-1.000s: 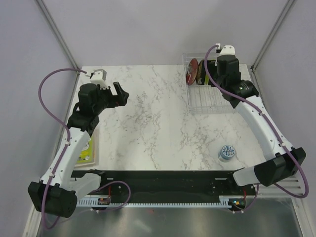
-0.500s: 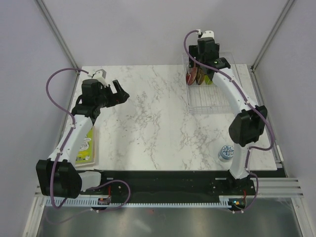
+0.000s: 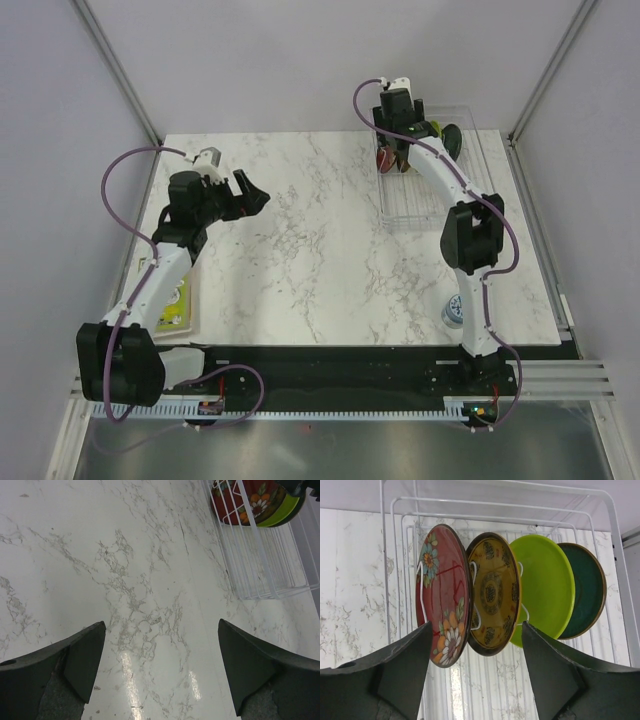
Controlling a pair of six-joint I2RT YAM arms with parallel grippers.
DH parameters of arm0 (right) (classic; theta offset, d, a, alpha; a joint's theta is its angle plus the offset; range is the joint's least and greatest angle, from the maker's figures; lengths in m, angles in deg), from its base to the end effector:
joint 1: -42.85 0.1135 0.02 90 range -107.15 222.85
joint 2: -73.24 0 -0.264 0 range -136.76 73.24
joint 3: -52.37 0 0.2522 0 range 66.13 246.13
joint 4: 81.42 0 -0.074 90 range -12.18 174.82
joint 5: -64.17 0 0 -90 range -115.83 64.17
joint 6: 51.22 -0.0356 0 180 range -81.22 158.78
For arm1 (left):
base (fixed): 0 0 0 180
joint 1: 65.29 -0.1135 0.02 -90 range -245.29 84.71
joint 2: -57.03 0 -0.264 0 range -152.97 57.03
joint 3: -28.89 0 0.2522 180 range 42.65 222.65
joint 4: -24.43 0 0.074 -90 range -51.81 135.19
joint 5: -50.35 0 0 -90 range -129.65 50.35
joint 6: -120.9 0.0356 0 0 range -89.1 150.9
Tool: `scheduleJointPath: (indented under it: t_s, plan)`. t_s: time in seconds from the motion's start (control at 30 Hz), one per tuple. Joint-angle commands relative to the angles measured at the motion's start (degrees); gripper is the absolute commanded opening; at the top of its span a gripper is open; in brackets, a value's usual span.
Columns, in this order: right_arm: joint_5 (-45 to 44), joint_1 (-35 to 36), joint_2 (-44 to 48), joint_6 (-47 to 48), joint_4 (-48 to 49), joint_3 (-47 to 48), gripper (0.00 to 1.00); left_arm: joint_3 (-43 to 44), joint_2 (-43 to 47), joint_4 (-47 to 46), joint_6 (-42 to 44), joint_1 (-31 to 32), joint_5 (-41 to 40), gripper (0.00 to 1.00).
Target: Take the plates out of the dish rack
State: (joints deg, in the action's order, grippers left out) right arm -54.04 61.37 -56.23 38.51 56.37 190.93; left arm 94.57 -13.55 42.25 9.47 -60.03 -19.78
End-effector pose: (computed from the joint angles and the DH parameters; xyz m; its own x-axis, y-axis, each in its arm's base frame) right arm 0.5033 0.1508 0.2996 -0.5176 -0.1690 -0.8387 0.0979 0.9621 -0.2543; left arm 0.2803 -0.0380 0.2994 -0.5036 -0.2987 -0.8107 0.2303 0.8579 -0.4592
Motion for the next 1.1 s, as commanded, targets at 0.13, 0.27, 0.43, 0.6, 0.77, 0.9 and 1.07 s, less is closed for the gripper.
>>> scheduleJointPath:
  t_s: [0.13, 0.27, 0.43, 0.6, 0.77, 0.9, 1.07]
  plan:
    - [-0.36, -0.33, -3.06, 1.94, 4.36, 1.42, 0.67, -1.12, 2.12, -7.22, 0.51, -0.07, 1.65, 1.0]
    - [1.04, -0.59, -4.38, 2.03, 4.72, 2.21, 0.61, -1.38, 1.42, -7.22, 0.34, -0.07, 2.18, 1.0]
    - [3.5, -1.73, -5.88, 1.07, 4.8, 2.82, 0.59, -2.09, 1.86, -7.22, 0.95, -0.07, 2.36, 1.0]
    - [4.74, -2.09, -6.85, 1.06, 5.07, 3.88, 0.21, -1.91, 1.07, -7.13, 1.13, -0.07, 2.27, 1.0]
    - [3.78, -1.74, -5.71, 2.38, 5.86, 4.23, 0.03, -2.09, 0.36, -7.13, 0.87, -0.07, 2.09, 1.0]
    - [-3.33, 0.97, -1.85, 7.72, 8.75, 2.92, 0.01, -2.09, 0.01, -7.04, 0.34, -0.07, 1.13, 0.98]
    - [-17.81, 5.2, 1.06, 16.0, 17.45, 0.19, 0.0, -1.21, -0.95, -6.34, -2.65, -0.07, -1.86, 0.92]
